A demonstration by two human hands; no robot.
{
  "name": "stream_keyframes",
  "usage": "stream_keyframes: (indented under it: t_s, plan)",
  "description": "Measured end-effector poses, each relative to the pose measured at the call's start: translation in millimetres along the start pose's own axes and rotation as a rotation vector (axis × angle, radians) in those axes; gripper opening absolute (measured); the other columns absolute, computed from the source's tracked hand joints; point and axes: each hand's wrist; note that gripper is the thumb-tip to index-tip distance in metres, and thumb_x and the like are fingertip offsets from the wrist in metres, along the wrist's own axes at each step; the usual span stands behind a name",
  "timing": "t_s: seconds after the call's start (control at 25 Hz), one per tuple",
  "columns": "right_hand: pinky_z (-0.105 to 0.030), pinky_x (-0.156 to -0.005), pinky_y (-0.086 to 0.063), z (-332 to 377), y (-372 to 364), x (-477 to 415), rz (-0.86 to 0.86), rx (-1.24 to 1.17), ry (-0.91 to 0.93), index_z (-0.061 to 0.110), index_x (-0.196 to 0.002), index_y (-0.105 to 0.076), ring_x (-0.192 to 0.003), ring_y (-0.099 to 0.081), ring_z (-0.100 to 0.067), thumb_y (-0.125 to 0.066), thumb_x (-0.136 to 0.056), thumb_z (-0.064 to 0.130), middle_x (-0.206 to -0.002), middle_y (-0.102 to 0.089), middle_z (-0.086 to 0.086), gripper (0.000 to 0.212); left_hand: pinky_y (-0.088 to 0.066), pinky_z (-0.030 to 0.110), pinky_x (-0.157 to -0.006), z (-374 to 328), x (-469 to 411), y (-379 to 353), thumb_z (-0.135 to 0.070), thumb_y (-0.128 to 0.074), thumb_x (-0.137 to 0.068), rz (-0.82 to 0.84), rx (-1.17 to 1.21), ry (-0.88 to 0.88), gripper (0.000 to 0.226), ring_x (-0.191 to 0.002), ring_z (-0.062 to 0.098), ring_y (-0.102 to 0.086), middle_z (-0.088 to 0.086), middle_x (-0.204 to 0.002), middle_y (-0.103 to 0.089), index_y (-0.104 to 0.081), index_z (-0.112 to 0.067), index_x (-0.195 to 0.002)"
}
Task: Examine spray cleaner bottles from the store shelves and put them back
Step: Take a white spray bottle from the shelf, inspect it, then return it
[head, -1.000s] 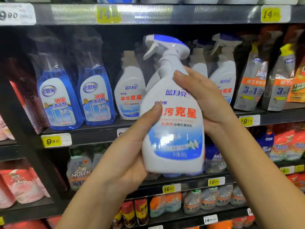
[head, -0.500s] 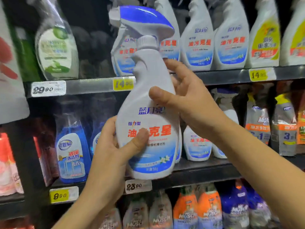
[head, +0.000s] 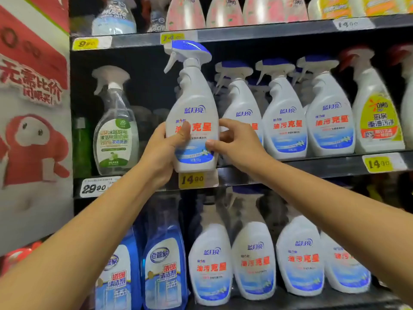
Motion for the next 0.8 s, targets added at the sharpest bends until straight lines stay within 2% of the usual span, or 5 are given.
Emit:
stream_keyframes:
  t_s: [0.16, 0.28, 0.52, 0.72, 0.8]
  plan:
    - [-0.037, -0.079, -0.059, -9, -5, -22, -0.077, 0.083, 0.001, 0.017, -0.122, -0.059, -0.084, -0.072, -0.012, -0.074, -0.083, 0.013, -0.096, -0.075, -0.004, 0.042, -0.056, 0.046, -0.087, 5, -21, 4, -0.036, -0.064, -0.075, 0.014, -0.018, 0.007, 0.062, -0.104, 0.028, -0.067, 0.012, -0.119, -0.067, -0.05, -0.008, -0.128]
    - [-0.04, -0.08, -0.058, -20, -9, -25, -0.097, 0.133, -0.002, 0.017, -0.12, -0.059, -0.085, -0.071, -0.014, -0.074, -0.082, 0.015, -0.097, -0.075, -0.004, 0.041, -0.059, 0.04, -0.078, 13, -28, 4, -0.037, -0.066, -0.07, -0.011, -0.053, -0.014, 0.056, -0.098, 0.026, -0.069, 0.01, -0.113, -0.069, -0.053, -0.012, -0.119]
    - [-0.04, -0.082, -0.056, -30, -23, -23, -0.196, 0.294, 0.053, 0.017, -0.116, -0.06, -0.093, -0.068, -0.018, -0.07, -0.086, 0.029, -0.105, -0.073, -0.003, 0.034, -0.056, 0.044, -0.086, 25, -34, 5, -0.034, -0.066, -0.072, -0.042, -0.051, -0.016, 0.063, -0.103, 0.028, -0.066, 0.01, -0.118, -0.066, -0.049, -0.011, -0.128]
    - [-0.036, -0.076, -0.054, -31, -23, -24, -0.344, 0.517, 0.108, 0.016, -0.113, -0.063, -0.091, -0.065, -0.02, -0.07, -0.084, 0.036, -0.103, -0.071, -0.003, 0.036, -0.055, 0.047, -0.087, 30, -42, 3, -0.027, -0.065, -0.083, -0.071, -0.059, 0.016, 0.048, -0.103, 0.028, -0.066, 0.01, -0.118, -0.066, -0.051, -0.012, -0.126]
    - [-0.032, -0.075, -0.048, -29, -8, -32, -0.446, 0.511, 0.149, 0.016, -0.116, -0.061, -0.096, -0.062, -0.022, -0.07, -0.084, 0.033, -0.107, -0.068, -0.004, 0.037, -0.057, 0.044, -0.084, 34, -46, 2, -0.026, -0.064, -0.086, -0.079, -0.071, 0.023, 0.045, -0.1, 0.026, -0.067, 0.01, -0.117, -0.067, -0.051, -0.011, -0.126]
Point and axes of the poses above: each hand's wrist, its own x-axis away from the middle knuckle, its own y-axis out of the back of the hand, z = x × y
